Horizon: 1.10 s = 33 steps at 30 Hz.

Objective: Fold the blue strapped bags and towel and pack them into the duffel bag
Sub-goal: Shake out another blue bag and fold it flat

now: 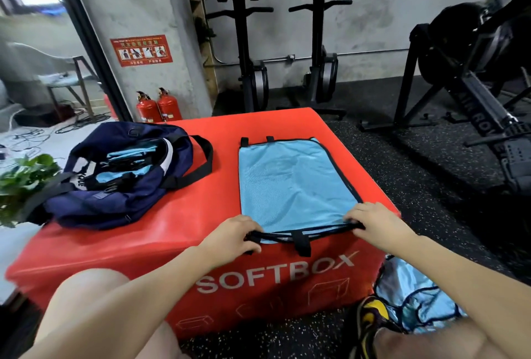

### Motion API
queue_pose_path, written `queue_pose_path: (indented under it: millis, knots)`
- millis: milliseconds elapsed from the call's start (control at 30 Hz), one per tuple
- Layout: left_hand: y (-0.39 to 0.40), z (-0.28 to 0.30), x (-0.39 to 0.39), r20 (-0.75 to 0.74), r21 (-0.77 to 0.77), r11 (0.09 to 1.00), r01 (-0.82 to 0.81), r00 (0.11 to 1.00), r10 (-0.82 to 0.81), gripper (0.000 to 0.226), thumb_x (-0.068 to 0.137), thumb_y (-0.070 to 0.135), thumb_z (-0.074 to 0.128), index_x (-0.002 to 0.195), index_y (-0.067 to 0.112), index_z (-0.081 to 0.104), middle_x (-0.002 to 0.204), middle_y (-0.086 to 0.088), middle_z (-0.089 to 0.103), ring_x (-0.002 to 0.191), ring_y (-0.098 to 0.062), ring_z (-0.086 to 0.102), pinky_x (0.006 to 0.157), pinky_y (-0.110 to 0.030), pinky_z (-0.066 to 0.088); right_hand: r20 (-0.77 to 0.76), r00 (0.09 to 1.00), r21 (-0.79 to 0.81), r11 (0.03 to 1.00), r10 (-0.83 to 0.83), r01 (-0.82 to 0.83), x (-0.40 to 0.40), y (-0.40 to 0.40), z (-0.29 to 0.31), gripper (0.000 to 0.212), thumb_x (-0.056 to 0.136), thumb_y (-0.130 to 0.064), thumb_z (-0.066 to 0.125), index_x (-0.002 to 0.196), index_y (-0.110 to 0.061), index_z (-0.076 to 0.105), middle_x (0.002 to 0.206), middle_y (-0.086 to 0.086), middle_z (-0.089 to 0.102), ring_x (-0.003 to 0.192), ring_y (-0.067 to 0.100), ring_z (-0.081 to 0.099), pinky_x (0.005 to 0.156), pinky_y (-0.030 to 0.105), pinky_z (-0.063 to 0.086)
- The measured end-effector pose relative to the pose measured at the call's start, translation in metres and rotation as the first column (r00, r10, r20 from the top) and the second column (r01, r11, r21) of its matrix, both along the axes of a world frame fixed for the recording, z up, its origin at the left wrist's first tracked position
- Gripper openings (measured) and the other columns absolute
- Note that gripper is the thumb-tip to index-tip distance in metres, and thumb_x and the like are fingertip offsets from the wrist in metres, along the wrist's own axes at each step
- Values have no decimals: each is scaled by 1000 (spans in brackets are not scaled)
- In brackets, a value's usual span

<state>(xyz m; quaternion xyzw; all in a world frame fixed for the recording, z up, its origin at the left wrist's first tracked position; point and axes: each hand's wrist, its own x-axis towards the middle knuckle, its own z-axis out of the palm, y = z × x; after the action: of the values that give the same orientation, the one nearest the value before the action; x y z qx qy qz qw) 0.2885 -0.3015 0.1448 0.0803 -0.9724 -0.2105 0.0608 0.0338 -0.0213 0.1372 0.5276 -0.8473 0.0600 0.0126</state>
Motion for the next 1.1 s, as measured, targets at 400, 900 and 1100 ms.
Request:
queue_pose_path:
  millis: [400,900,1100]
  knots:
    - [-5,57,20,-103,422,890,-171,967,235,13,78,23,86,81,18,75,78,-2,75,66,-2,61,65,-21,47,705,709,-160,972,-9,171,-2,8,66,12,79,-13,83,71,-16,76,61,-7,59,60,3,46,59,24,34]
    - [-95,47,-107,-219,609,742,-282,839,499,13,92,13,70,101,21,72,80,-6,74,72,-5,62,72,-16,51,811,584,-346,836,39,425,-94,-80,67,11,84,-19,78,94,-14,79,90,-6,77,82,4,69,73,14,50]
    - [-116,6,-149,-142,335,798,-501,810,568,10,93,23,67,103,26,68,74,8,63,75,-11,60,67,-23,39,473,837,-186,897,-276,401,-125,-117,10,32,92,-34,70,71,-12,61,60,-5,51,60,15,49,54,27,35]
